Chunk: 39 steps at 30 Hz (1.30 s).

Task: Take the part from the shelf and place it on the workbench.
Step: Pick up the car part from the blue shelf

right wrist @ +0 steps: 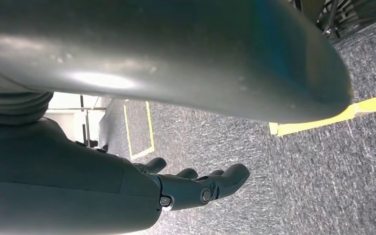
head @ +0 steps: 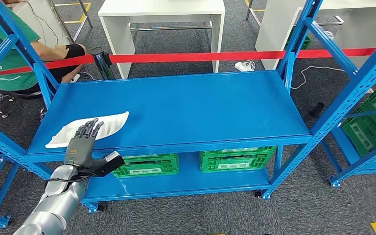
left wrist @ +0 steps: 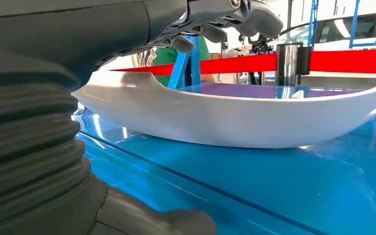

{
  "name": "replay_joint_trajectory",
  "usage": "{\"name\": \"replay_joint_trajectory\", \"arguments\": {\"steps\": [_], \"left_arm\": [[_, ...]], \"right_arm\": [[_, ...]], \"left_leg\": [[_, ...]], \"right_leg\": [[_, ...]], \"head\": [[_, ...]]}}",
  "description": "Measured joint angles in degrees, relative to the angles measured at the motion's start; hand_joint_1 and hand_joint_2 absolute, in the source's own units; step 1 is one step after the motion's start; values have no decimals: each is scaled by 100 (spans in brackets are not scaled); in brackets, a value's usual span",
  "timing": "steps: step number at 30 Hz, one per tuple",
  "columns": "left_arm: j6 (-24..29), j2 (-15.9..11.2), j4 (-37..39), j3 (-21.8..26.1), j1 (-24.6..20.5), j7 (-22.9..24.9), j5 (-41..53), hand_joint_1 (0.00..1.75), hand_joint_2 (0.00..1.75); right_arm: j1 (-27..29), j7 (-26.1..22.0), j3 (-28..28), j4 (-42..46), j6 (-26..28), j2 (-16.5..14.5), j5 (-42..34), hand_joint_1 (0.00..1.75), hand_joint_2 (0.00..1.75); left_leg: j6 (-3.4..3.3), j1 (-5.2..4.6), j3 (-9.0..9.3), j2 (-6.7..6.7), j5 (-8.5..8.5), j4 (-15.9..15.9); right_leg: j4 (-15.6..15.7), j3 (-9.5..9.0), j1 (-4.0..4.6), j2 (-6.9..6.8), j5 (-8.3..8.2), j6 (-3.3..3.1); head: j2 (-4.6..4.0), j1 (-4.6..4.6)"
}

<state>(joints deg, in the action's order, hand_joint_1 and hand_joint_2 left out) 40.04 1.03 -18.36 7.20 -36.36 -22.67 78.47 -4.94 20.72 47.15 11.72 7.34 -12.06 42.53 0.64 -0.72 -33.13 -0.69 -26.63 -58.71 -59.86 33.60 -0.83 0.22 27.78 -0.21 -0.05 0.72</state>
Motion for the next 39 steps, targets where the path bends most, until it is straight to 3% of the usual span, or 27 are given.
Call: {"name": "replay_joint_trajectory", "arguments": {"steps": [14, 15, 18, 19, 39], "left_arm": [[0, -91, -74, -77, 8, 97, 15, 3, 175], [0, -95, -85, -77, 9, 98, 15, 23, 175], [0, -109, -110, -77, 18, 103, 15, 151, 175], [0, -114, -120, -77, 23, 104, 15, 175, 175], [8, -153, -191, -86, 18, 156, 74, 175, 175]], "right_arm": [[1, 0, 32, 0, 1, 0, 15, 0, 0], [0, 0, 33, 0, 2, 0, 16, 0, 0], [0, 0, 34, 0, 2, -2, 17, 0, 0], [0, 0, 34, 0, 3, -2, 17, 0, 0], [-3, 0, 110, 0, 9, -5, -39, 0, 0]], "left_leg": [[0, 0, 0, 0, 0, 0], [0, 0, 0, 0, 0, 0], [0, 0, 0, 0, 0, 0], [0, 0, 0, 0, 0, 0], [0, 0, 1, 1, 0, 0]], "right_leg": [[0, 0, 0, 0, 0, 0], [0, 0, 0, 0, 0, 0], [0, 0, 0, 0, 0, 0], [0, 0, 0, 0, 0, 0], [0, -1, 0, 0, 0, 0]], "head": [[1, 0], [1, 0], [1, 0], [1, 0], [1, 0]]}}
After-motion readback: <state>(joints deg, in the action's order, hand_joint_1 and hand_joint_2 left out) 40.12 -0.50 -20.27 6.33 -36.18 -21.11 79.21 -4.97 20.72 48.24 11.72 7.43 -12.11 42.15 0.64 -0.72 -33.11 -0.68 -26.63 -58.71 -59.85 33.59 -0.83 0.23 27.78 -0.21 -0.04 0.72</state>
